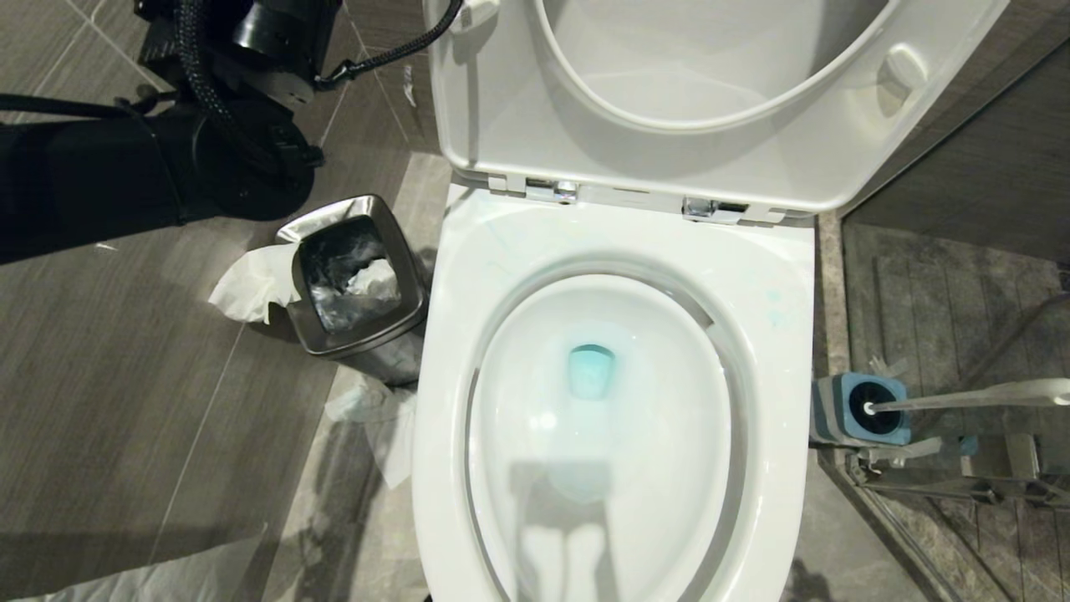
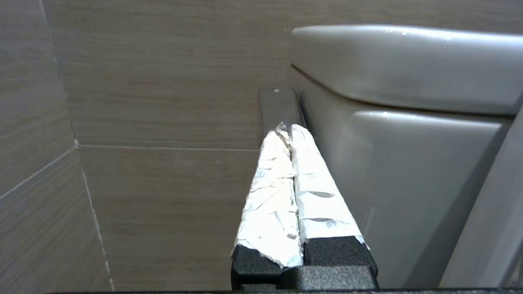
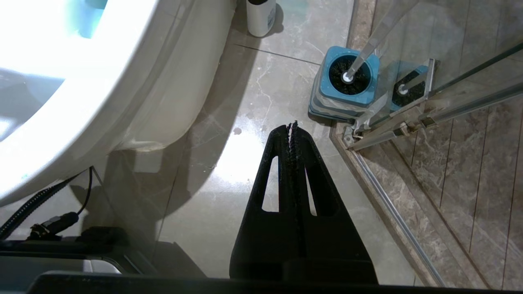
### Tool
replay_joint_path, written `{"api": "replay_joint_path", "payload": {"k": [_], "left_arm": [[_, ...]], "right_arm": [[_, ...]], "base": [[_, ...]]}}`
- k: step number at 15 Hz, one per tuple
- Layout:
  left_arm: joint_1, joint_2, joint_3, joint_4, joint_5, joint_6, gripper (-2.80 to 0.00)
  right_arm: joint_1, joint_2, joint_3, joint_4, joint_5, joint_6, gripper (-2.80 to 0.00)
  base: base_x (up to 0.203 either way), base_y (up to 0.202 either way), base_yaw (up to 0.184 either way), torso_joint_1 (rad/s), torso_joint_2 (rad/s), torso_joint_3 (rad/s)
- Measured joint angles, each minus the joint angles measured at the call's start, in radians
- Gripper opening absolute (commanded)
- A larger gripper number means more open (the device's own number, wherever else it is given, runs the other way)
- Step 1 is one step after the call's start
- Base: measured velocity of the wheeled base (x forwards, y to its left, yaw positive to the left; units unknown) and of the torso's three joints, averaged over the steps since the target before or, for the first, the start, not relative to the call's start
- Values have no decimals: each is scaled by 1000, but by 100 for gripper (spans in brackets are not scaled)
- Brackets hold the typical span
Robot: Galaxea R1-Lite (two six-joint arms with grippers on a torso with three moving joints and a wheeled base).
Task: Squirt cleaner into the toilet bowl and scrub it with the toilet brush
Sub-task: Flush the toilet
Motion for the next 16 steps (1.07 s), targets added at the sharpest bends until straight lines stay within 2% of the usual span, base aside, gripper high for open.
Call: {"api": "replay_joint_path", "payload": {"k": [7, 16], "left_arm": [[2, 97, 3, 14, 2, -10, -280], [1, 94, 5, 20, 0, 0, -280]], "right_arm": [[0, 0, 0, 0, 0, 0, -280], [0, 0, 0, 0, 0, 0, -280]], "base": [[0, 0, 0, 0, 0, 0], [0, 0, 0, 0, 0, 0]]}}
